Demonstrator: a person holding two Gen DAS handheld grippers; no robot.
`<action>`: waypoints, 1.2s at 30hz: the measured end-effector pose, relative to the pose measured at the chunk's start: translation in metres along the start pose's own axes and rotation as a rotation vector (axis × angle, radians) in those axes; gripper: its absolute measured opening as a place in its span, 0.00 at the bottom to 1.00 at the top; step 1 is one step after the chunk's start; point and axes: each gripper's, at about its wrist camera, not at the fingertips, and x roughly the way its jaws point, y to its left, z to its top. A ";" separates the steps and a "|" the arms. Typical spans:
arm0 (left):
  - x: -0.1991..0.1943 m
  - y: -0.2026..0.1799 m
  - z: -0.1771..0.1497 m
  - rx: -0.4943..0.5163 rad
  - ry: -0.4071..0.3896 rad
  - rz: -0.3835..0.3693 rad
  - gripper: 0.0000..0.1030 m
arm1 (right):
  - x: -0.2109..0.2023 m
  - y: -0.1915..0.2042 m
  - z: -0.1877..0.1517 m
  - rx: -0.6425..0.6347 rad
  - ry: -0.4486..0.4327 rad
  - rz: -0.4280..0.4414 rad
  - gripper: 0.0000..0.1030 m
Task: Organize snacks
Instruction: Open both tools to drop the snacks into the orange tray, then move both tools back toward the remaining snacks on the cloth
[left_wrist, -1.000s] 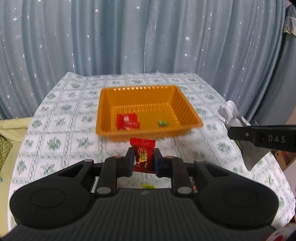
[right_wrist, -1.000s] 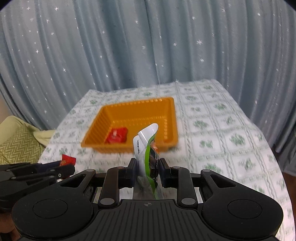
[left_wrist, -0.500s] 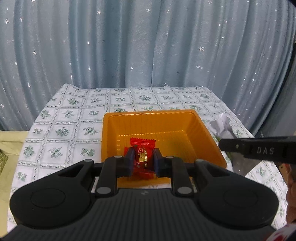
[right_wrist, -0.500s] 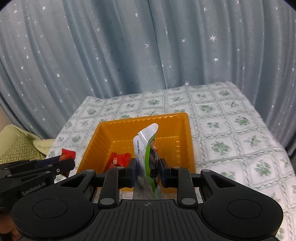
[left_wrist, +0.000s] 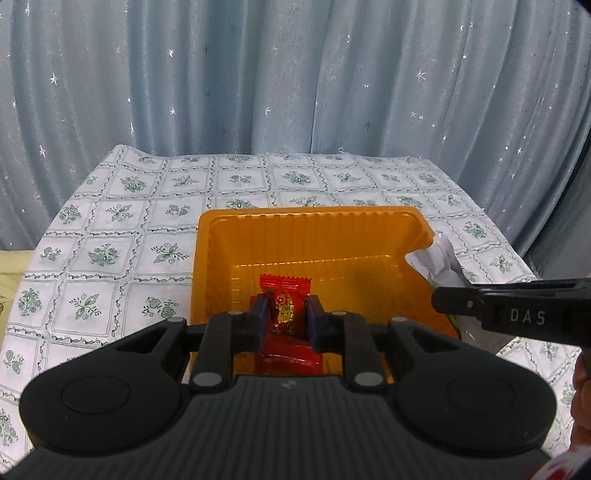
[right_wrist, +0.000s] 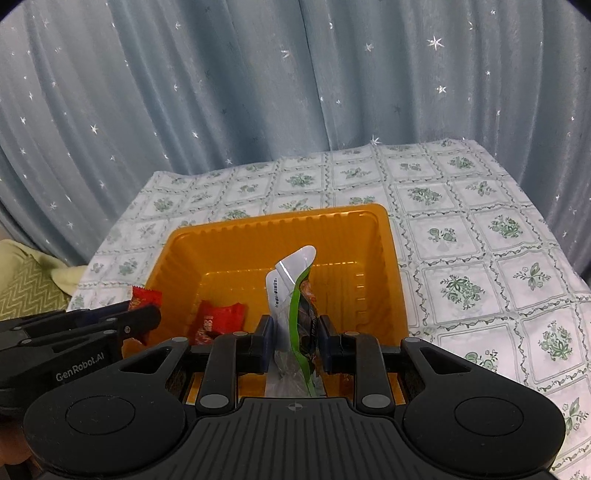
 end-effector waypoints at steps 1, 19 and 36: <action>0.002 0.000 0.001 0.003 -0.001 0.003 0.19 | 0.002 -0.001 0.000 -0.001 0.003 0.000 0.25; -0.021 0.012 -0.003 0.017 -0.061 0.017 0.45 | -0.002 -0.003 0.005 0.038 -0.049 0.028 0.29; -0.121 0.014 -0.085 -0.040 -0.065 0.077 0.55 | -0.122 -0.010 -0.054 0.080 -0.122 0.006 0.42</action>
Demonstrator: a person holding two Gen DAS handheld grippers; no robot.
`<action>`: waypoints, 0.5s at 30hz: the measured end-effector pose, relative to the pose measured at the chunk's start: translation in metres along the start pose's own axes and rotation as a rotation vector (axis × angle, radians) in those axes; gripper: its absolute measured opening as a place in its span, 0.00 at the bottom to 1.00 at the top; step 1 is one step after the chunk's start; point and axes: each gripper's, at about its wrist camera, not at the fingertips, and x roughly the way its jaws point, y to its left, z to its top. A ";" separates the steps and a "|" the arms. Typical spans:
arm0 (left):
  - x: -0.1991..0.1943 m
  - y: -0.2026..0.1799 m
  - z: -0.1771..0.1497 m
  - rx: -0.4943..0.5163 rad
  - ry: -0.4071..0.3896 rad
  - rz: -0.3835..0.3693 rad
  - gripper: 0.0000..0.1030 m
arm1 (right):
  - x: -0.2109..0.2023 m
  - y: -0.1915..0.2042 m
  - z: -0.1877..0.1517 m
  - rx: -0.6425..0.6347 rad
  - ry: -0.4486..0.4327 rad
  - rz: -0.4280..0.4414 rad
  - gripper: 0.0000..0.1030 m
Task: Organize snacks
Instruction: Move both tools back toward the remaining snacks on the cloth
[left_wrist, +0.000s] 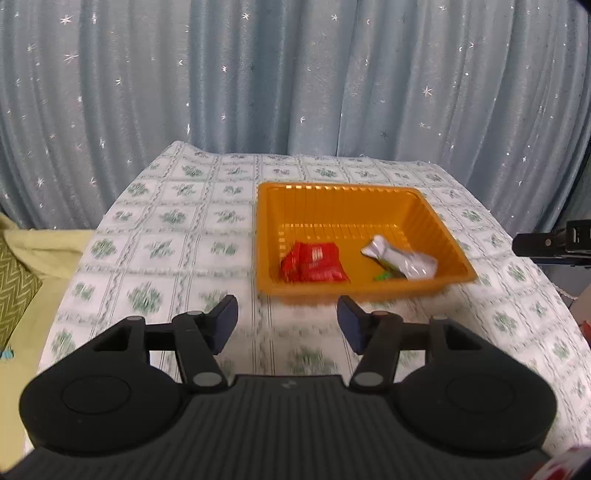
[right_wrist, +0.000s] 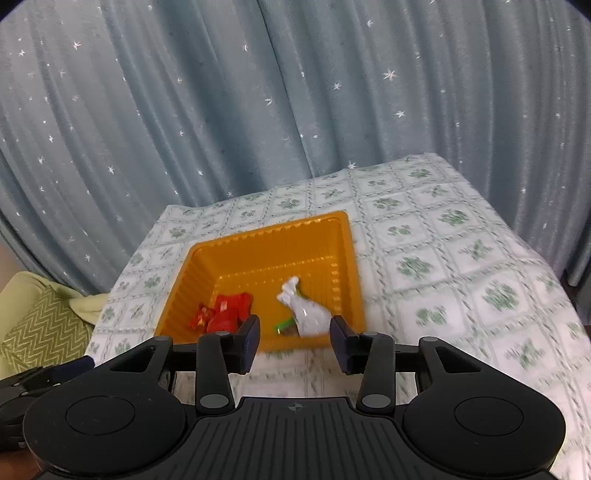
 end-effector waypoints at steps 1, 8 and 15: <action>-0.009 -0.001 -0.006 -0.007 0.000 0.001 0.56 | -0.009 0.001 -0.006 -0.002 -0.003 -0.005 0.42; -0.062 -0.008 -0.037 -0.022 0.001 0.002 0.59 | -0.062 0.005 -0.048 -0.010 -0.009 -0.033 0.43; -0.104 -0.012 -0.060 -0.061 -0.008 0.003 0.64 | -0.100 0.005 -0.085 0.023 0.001 -0.042 0.44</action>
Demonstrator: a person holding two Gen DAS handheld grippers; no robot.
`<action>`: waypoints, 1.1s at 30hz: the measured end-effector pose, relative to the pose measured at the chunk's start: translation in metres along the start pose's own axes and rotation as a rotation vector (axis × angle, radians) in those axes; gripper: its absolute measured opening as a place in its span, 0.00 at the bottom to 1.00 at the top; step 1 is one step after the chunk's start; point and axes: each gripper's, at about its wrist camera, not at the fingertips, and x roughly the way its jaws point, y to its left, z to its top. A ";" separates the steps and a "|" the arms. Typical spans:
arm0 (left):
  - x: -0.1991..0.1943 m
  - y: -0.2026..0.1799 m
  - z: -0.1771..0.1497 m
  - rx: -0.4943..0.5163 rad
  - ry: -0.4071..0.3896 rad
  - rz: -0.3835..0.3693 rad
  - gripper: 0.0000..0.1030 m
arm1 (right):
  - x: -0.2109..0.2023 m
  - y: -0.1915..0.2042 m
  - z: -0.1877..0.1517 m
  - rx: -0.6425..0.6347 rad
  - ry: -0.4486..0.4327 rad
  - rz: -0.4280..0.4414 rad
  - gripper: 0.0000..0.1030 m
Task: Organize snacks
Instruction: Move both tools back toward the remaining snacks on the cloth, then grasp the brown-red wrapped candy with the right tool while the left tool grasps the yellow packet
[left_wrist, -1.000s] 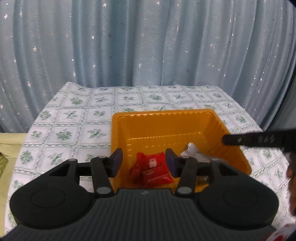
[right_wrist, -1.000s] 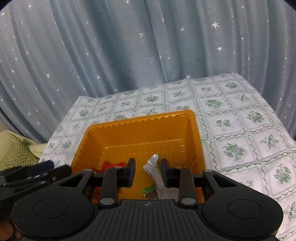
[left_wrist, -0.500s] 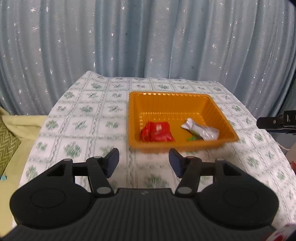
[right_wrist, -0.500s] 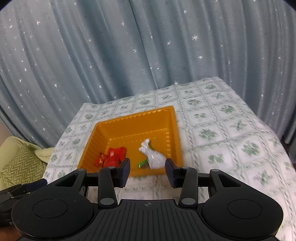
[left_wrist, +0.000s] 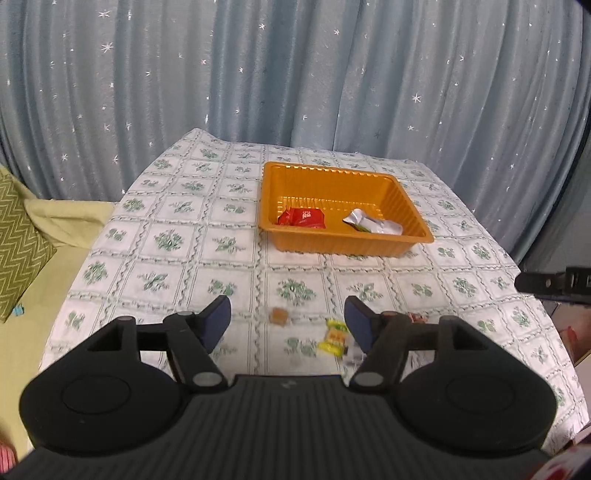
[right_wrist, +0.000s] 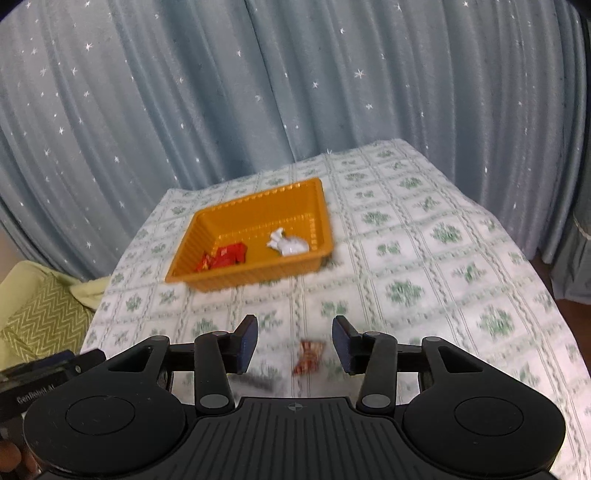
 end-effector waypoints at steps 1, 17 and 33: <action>-0.005 -0.001 -0.003 0.000 -0.001 0.002 0.64 | -0.003 -0.001 -0.003 -0.004 0.003 -0.002 0.44; -0.029 -0.004 -0.036 0.008 0.027 0.014 0.65 | -0.031 -0.015 -0.049 -0.007 0.034 -0.048 0.45; 0.006 -0.015 -0.047 0.035 0.088 -0.004 0.65 | -0.002 -0.026 -0.056 -0.006 0.076 -0.057 0.46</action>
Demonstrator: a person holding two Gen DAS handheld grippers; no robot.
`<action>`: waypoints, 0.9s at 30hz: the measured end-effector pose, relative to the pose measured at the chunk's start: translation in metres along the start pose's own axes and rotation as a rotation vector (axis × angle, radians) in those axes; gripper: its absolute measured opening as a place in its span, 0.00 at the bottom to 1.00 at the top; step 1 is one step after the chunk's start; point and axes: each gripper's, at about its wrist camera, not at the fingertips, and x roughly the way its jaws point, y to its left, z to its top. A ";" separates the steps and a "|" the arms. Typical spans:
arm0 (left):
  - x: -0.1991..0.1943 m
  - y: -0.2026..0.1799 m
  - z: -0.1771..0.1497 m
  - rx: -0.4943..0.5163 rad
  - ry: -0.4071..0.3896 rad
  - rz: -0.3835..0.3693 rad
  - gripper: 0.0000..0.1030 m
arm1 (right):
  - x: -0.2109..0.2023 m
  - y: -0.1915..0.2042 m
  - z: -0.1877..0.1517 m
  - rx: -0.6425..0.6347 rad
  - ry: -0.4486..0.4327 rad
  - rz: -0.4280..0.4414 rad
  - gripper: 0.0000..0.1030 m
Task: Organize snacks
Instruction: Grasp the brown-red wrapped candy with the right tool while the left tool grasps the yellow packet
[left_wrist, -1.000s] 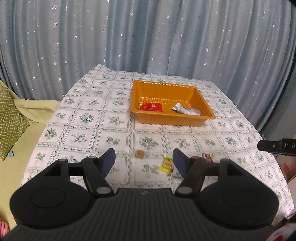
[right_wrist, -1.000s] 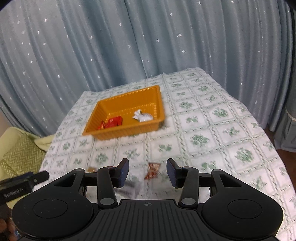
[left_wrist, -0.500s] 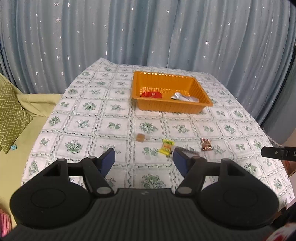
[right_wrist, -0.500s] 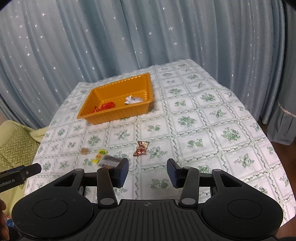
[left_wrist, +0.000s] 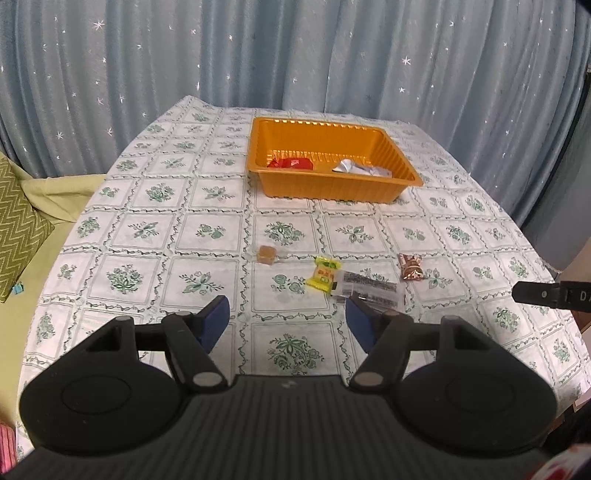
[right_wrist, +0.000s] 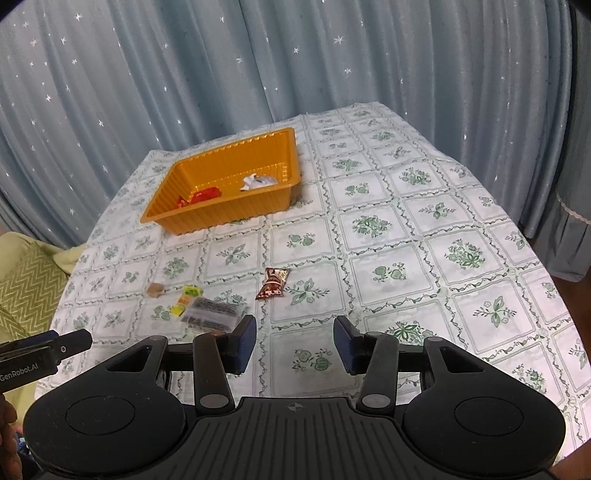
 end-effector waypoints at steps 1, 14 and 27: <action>0.004 0.000 0.000 0.003 0.005 0.000 0.65 | 0.003 0.000 0.000 -0.001 0.002 -0.001 0.46; 0.071 0.006 0.012 0.028 0.050 -0.007 0.65 | 0.076 0.000 0.013 -0.017 0.047 -0.001 0.45; 0.114 0.014 0.022 0.048 0.054 -0.004 0.64 | 0.154 0.016 0.029 -0.069 0.084 0.002 0.45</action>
